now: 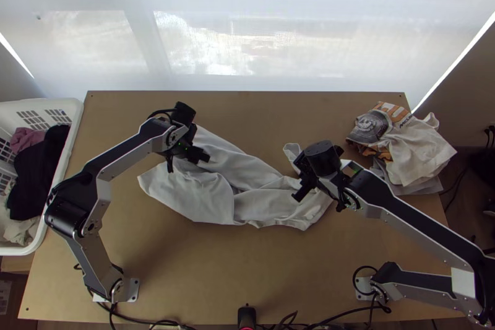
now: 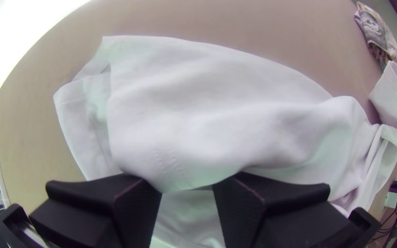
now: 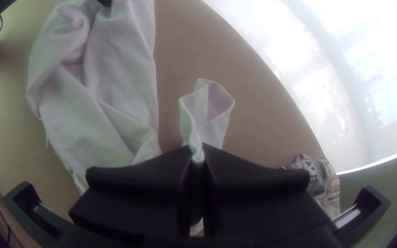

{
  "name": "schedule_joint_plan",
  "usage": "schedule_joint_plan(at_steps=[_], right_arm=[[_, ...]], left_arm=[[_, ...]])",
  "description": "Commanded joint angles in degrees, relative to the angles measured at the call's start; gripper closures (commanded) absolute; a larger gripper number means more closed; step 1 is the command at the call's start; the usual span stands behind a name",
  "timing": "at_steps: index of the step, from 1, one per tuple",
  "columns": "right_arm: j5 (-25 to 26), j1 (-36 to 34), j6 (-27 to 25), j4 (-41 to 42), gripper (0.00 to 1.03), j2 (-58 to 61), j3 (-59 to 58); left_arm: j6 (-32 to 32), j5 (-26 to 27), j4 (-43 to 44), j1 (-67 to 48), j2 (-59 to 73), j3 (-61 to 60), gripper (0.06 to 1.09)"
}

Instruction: Fold the t-shirt

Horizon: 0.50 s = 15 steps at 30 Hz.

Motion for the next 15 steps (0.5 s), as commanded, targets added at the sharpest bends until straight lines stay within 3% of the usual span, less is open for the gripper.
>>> schedule_joint_plan(at_steps=[1,6,15], right_arm=[[0.0,-0.5,0.1,-0.1,1.0,-0.4,-0.2],[0.0,-0.5,0.2,-0.1,1.0,-0.6,-0.1],[0.0,-0.7,0.2,-0.1,1.0,-0.7,-0.1]], left_arm=[[0.4,0.5,-0.1,-0.3,1.2,1.0,0.73],[0.5,0.9,-2.0,-0.4,1.1,1.6,0.94],[0.5,0.9,-3.0,-0.1,-1.4,2.4,1.05]])
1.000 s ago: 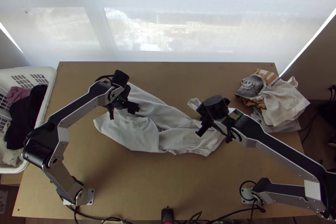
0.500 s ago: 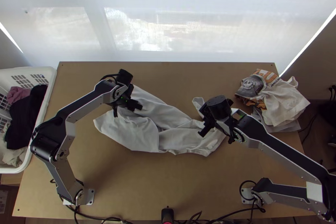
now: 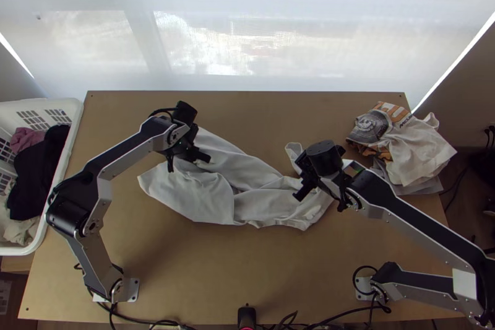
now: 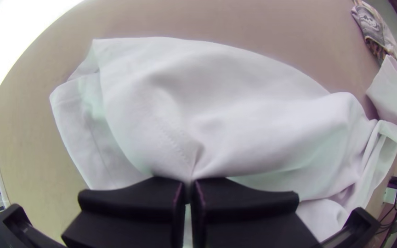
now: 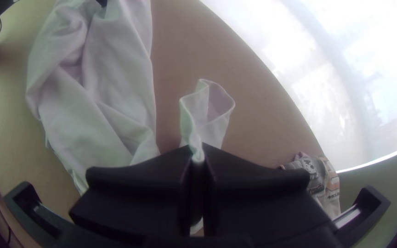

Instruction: Fold the t-shirt

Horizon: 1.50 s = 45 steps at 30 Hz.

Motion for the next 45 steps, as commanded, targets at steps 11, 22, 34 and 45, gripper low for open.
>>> schedule_joint_plan(at_steps=[11,22,34,45], right_arm=[[0.0,-0.1,0.0,-0.1,1.0,-0.3,0.1],[0.0,-0.2,0.3,-0.1,1.0,-0.2,-0.2],[0.0,-0.6,0.4,-1.8,1.0,-0.5,-0.4],[0.0,-0.8,0.6,-1.9,1.0,-0.6,-0.8]], left_arm=[[-0.1,0.0,-1.8,0.8,-5.7,3.1,1.05],[-0.5,0.1,-4.0,4.4,-9.9,4.6,1.05],[0.5,1.8,1.3,0.7,-6.3,-4.1,1.05],[-0.8,1.7,0.9,-0.2,-6.3,-1.9,0.32]])
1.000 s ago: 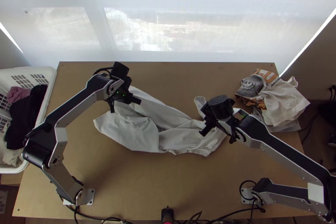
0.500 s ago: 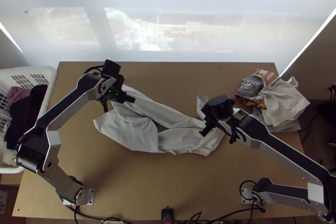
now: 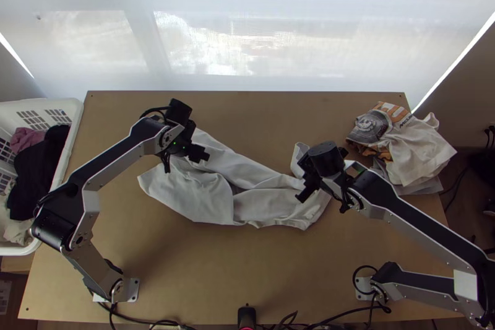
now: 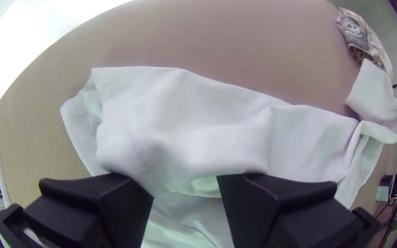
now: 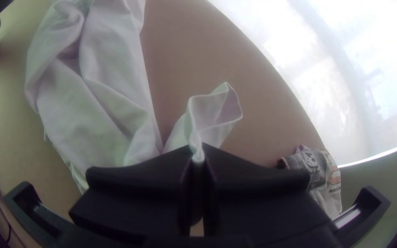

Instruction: Fold the t-shirt

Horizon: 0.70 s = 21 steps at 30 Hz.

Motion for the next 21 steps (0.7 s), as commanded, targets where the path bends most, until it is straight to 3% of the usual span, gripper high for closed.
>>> schedule_joint_plan(at_steps=[1,11,17,21], right_arm=[[0.0,-0.2,0.1,-0.3,1.0,-0.1,-0.3],[0.0,-0.1,0.2,-0.3,1.0,-0.1,-0.6],[0.0,-0.1,0.1,-0.3,1.0,-0.1,-0.3],[0.0,-0.4,0.2,-1.1,1.0,-0.1,-0.3]], left_arm=[[-0.5,-0.1,-1.3,0.2,-0.6,0.3,0.32],[0.0,0.0,-1.9,4.4,-6.1,-1.9,0.23],[3.5,1.2,6.2,4.2,-11.9,-11.1,0.22],[4.6,1.9,6.8,3.7,-14.3,-15.5,0.22]])
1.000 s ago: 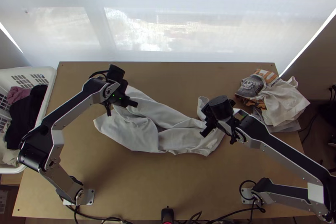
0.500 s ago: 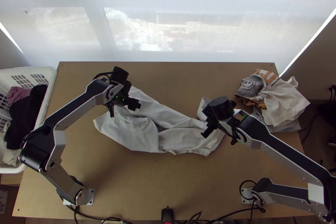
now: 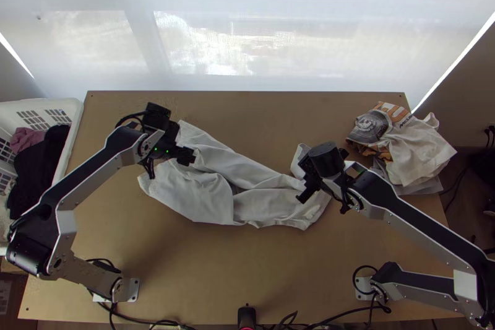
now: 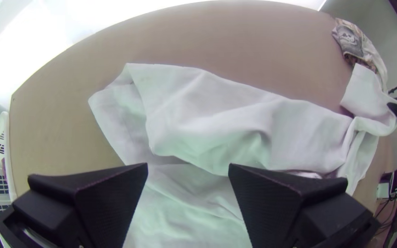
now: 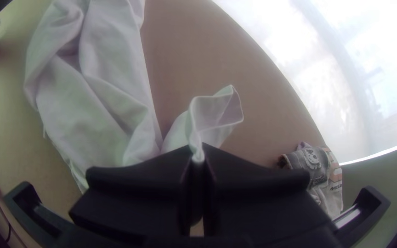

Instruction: Fold the t-shirt

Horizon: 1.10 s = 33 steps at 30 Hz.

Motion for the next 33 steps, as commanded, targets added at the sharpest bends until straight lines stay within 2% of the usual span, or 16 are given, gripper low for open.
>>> schedule_joint_plan(at_steps=[1,10,24,28,30,32,33], right_arm=[[0.0,-0.3,0.0,-1.1,1.0,-0.1,0.1],[0.0,-0.3,0.2,-1.2,1.0,-0.2,-0.3],[0.0,-0.7,0.1,-2.2,1.0,-0.5,0.1],[0.0,-0.8,0.1,-2.2,1.0,-0.5,0.4],[0.0,-1.1,0.1,-2.3,1.0,-0.5,0.7],[0.0,-1.3,0.1,-2.5,1.0,-0.6,0.9],[0.0,-1.3,0.1,-2.6,1.0,-0.7,0.9]], left_arm=[[2.3,1.9,3.0,-0.1,-5.3,-7.9,0.22],[3.0,2.5,11.1,2.5,-6.8,-8.7,0.22],[2.3,2.5,12.2,0.4,0.8,-5.6,0.24],[2.4,2.5,12.7,0.9,2.2,-4.8,0.44],[2.4,2.5,13.2,0.9,2.4,-4.6,0.66],[2.5,2.5,13.6,0.8,2.4,-4.4,0.95],[2.7,2.5,13.6,0.8,2.4,-4.3,1.06]])
